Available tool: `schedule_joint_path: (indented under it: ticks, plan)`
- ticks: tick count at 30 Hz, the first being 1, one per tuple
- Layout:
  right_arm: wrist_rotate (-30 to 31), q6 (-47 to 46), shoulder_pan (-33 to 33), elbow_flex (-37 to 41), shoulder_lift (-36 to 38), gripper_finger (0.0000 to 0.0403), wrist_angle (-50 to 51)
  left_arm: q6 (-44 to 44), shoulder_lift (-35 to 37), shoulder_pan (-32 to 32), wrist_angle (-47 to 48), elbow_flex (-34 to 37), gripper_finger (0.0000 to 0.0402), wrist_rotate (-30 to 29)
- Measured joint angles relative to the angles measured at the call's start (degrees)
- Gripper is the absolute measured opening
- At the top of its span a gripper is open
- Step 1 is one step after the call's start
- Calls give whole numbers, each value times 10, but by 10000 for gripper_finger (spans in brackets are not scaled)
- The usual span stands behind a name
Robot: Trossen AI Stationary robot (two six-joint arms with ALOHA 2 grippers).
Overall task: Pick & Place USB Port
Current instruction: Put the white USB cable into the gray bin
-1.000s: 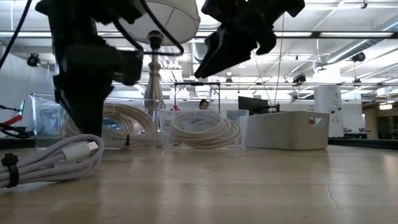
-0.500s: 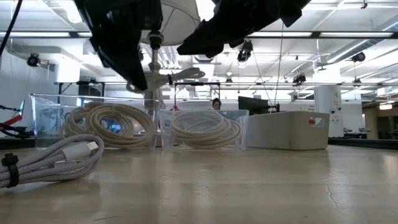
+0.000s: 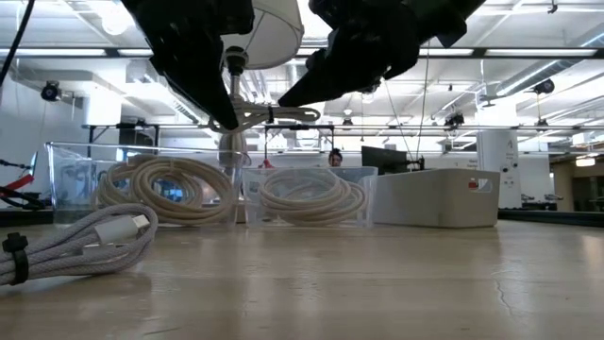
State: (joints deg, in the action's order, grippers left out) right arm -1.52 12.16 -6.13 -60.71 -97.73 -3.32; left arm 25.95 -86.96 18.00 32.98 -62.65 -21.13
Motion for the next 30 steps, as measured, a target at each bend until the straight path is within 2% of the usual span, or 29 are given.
schedule_joint_path:
  ticks: [7, 14, 26, 30]
  plan:
    - [6, 17, 2, 1, 0, 178, -3, -6, 0, 1, -25, 0, 51, 26]
    - [7, 20, 2, 1, 0, 159, 0, -6, 0, 1, -58, 0, 51, 9]
    - [-2, 65, 2, 1, 0, 47, 2, 26, 0, 2, -56, 3, 51, -4]
    - [-2, 74, 2, 1, 0, 33, 2, 62, 0, 2, -60, 8, 55, -9]
